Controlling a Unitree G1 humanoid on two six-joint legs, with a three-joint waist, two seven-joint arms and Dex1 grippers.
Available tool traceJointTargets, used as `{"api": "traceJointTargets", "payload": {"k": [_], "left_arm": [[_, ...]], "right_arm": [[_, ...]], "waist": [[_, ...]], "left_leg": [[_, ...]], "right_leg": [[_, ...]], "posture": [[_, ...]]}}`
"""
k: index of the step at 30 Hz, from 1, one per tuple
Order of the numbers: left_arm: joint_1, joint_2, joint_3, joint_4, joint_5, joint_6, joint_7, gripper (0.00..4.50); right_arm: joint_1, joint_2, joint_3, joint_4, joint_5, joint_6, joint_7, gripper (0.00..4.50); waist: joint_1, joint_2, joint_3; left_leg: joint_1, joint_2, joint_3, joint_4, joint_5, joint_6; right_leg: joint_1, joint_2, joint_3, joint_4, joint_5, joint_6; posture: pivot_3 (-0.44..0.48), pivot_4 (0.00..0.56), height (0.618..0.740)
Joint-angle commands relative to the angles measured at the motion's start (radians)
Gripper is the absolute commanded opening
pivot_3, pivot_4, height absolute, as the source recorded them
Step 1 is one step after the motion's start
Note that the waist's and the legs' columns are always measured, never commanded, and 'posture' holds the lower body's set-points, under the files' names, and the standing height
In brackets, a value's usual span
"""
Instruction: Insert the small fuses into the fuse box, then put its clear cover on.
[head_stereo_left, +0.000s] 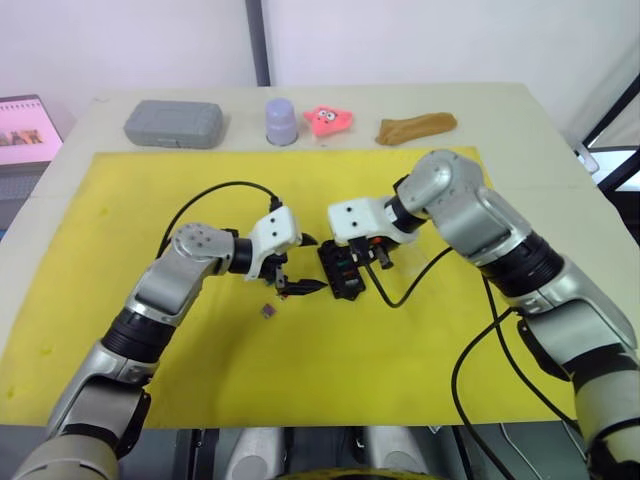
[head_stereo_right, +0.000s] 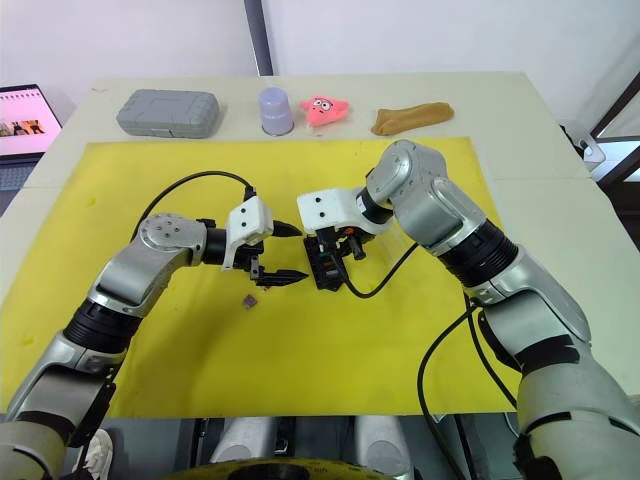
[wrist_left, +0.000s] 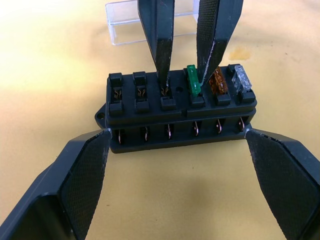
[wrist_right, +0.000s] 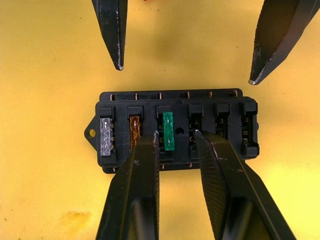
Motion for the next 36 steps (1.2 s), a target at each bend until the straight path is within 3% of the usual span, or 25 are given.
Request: {"api": "traceJointTargets", "payload": {"k": [1, 13, 16, 17, 36], "left_arm": [[-0.008, -0.001, 0.024, -0.017, 0.0, -0.015, 0.002, 4.5], [-0.018, -0.003, 0.027, -0.004, 0.002, -0.019, 0.003, 4.5], [-0.019, -0.003, 0.028, -0.003, 0.002, -0.019, 0.003, 4.5], [-0.019, -0.002, 0.028, -0.003, 0.002, -0.019, 0.003, 4.5], [-0.025, 0.004, 0.032, 0.009, 0.007, -0.022, -0.011, 4.5]], "right_arm": [[-0.02, -0.008, -0.04, -0.015, 0.019, 0.002, 0.006, 1.27], [-0.062, -0.026, -0.131, -0.055, 0.15, 0.11, 0.045, 1.27], [-0.022, -0.028, -0.16, -0.053, 0.179, 0.076, 0.018, 0.53], [-0.009, -0.029, -0.167, -0.054, 0.187, 0.07, 0.014, 0.05], [0.104, -0.028, -0.172, 0.004, 0.215, 0.017, -0.072, 0.05]], "waist": [[0.0, 0.0, 0.0], [0.002, 0.0, 0.0], [0.002, 0.0, 0.0], [0.002, 0.0, 0.0], [0.001, 0.0, 0.0]], "left_leg": [[0.0, 0.0, 0.0, 0.0, 0.0, 0.0], [0.0, 0.0, 0.0, 0.0, 0.0, 0.0], [0.0, 0.0, 0.0, 0.0, 0.0, 0.0], [0.0, 0.0, 0.0, 0.0, 0.0, 0.0], [0.0, 0.0, 0.0, 0.0, 0.0, 0.0]], "right_leg": [[0.0, 0.0, 0.0, 0.0, 0.0, 0.0], [0.0, 0.0, 0.0, 0.0, 0.0, 0.0], [0.0, 0.0, 0.0, 0.0, 0.0, 0.0], [0.0, 0.0, 0.0, 0.0, 0.0, 0.0], [0.0, 0.0, 0.0, 0.0, 0.0, 0.0]], "posture": [[0.0, 0.15, 0.74], [0.0, 0.15, 0.74], [0.0, 0.15, 0.74], [0.0, 0.15, 0.74], [0.0, 0.15, 0.74]]}}
